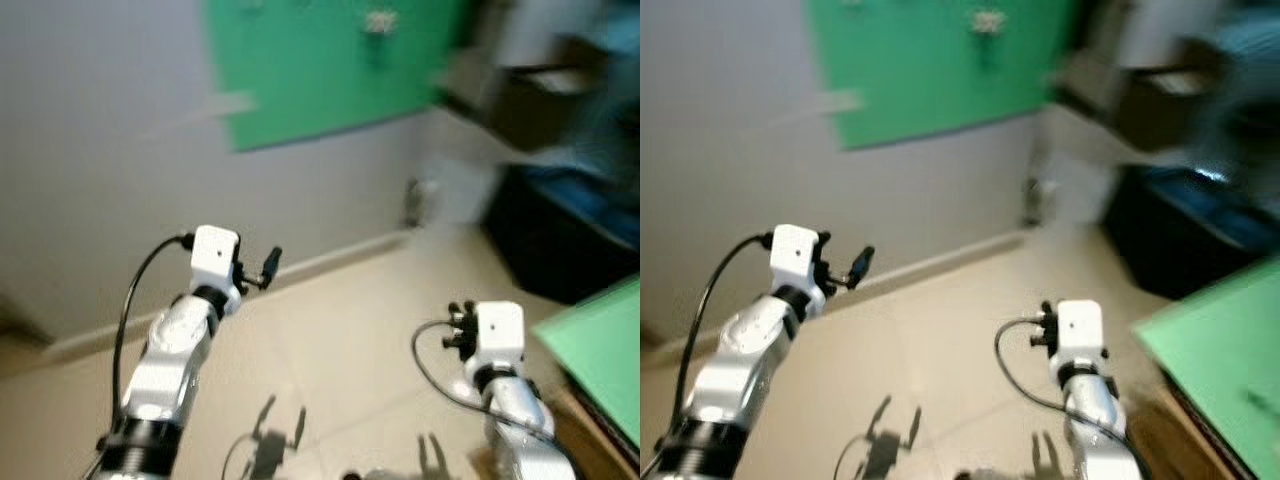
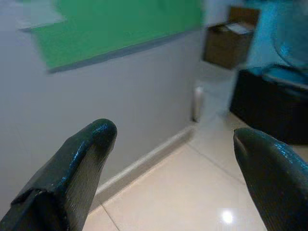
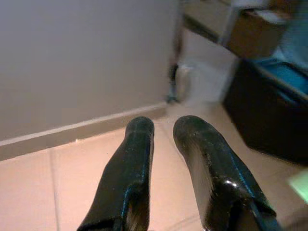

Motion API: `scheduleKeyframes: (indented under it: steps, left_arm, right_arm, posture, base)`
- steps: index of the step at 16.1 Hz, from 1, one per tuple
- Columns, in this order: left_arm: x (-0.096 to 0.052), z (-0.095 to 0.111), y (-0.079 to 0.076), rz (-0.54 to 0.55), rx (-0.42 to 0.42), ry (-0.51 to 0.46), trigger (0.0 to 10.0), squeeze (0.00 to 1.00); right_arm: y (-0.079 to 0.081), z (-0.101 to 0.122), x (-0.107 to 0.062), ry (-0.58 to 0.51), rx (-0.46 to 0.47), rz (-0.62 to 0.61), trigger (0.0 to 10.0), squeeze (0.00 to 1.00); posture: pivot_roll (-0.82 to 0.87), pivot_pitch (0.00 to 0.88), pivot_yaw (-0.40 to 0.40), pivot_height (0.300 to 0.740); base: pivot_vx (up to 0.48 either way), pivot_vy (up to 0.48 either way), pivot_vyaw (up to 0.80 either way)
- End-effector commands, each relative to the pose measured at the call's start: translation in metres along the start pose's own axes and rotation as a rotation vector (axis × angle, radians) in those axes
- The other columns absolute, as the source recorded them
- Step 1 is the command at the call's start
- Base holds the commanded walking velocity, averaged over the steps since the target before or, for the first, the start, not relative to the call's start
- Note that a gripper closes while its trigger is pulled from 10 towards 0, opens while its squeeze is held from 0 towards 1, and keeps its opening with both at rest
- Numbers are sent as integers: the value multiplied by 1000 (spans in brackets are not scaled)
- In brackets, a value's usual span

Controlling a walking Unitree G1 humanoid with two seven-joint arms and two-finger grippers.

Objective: Hang keys on a hook

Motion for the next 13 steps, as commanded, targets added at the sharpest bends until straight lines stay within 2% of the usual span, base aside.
scheduleKeyframes:
  steps: [1,9,12,13]
  left_arm:
    - [4,9,-4,-24,-13,-28,10000,0]
    - [11,7,-5,-13,-23,-21,10000,0]
    - [17,8,-6,-14,-21,-20,10000,0]
    - [20,10,-8,-20,-26,-23,10000,0]
  right_arm:
    - [-1,1,-1,-6,-8,-4,10000,0]
    - [-5,1,-7,-12,-1,-34,10000,0]
    - [-7,-2,-15,-8,-5,-40,10000,0]
    - [-4,-5,-22,-3,-4,-31,10000,0]
  posture:
    - [-45,0,92,740]
    - [-68,0,101,740]
    - [-82,0,107,740]
    - [-106,0,123,732]
  base:
    - [0,-277,-581]
    - [0,0,-583]
    - [0,0,-583]
    - [0,0,-481]
Point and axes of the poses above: a point about 5 cm out from each wrist's last joint towards the gripper, its own x axis pointing out of the wrist towards the gripper, its own z axis along the axis of the wrist's last joint, y = z × x, the point moved 6 cm from there along x, pointing out of the wrist towards the gripper, and after that the axes turned 6 degrees about x, right-handed, at the moved point
